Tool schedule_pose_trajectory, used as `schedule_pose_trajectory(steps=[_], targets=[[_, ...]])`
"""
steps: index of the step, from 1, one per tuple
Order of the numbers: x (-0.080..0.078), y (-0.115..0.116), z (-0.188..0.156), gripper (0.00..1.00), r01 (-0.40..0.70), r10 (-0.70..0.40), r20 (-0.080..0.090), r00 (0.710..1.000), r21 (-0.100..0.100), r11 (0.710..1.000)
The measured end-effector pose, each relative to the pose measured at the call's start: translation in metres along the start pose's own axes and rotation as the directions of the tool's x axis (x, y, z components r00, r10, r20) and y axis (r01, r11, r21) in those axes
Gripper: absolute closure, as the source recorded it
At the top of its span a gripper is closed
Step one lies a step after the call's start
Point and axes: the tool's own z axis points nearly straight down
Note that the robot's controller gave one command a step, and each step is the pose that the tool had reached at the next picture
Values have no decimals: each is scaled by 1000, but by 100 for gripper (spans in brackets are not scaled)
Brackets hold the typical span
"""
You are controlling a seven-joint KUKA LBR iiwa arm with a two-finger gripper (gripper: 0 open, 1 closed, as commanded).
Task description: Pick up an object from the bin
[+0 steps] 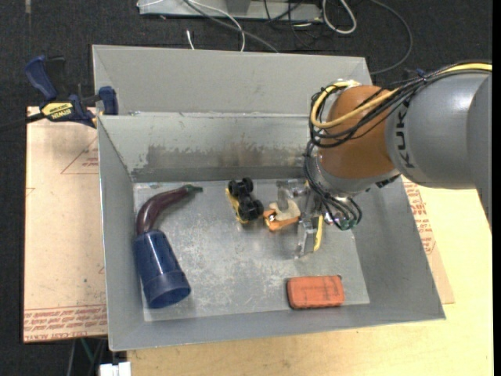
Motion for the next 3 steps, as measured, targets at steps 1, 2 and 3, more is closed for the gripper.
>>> schedule_pose_trajectory(steps=[1,2,3], targets=[[19,-10,-1,100,-15,15,6,1000,2,1000],[19,-10,-1,100,-15,15,6,1000,2,1000],[-14,-14,-112,100,3,-3,7,1000,2,1000]])
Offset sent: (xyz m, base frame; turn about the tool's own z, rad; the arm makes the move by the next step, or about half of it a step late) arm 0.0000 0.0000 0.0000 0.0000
